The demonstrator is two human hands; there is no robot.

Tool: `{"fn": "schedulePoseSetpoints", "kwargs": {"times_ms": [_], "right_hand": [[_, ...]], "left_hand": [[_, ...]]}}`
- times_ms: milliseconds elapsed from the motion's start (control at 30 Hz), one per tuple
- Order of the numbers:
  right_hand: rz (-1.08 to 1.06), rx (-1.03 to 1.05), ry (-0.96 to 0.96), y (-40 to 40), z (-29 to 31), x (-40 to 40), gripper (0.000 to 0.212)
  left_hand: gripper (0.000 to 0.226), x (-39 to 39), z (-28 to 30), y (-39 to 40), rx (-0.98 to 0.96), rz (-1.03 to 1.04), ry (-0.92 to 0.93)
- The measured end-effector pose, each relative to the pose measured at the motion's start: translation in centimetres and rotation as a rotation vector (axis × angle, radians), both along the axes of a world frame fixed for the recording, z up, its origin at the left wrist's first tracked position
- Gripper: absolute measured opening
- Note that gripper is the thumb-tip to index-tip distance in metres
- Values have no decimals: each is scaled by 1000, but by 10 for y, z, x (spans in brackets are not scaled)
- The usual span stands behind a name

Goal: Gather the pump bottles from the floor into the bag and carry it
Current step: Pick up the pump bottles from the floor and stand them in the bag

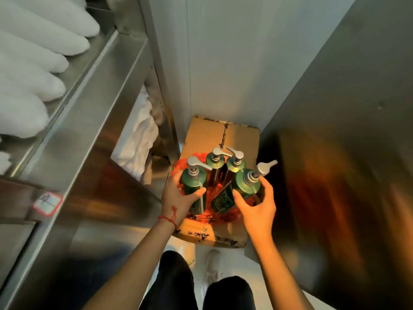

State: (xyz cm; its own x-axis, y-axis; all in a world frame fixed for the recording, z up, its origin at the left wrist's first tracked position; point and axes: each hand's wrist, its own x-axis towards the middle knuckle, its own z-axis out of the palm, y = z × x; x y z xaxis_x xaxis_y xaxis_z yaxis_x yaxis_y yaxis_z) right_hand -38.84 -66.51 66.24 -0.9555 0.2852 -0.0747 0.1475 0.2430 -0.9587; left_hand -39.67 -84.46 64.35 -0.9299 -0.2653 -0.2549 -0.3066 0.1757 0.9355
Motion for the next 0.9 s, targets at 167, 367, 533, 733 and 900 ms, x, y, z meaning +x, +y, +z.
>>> {"fn": "schedulePoseSetpoints", "kwargs": {"times_ms": [167,367,533,733,900], "right_hand": [[2,26,-21,-11,-38,-11,63],[46,87,17,-16,-72,-18,65],[81,117,-5,-11,-92,-18,64],[114,113,-72,-1,-106,-18,64],[123,94,-121,3,-112,-19,65]], "left_hand": [[68,-8,-36,2,-58,-16,-8],[65,-19,-67,12,-67,-79,28],[63,-25,-79,21,-122,-117,27],[65,-29,-89,25,-158,-163,13],[64,-33,-93,26,-160,-209,22]]}}
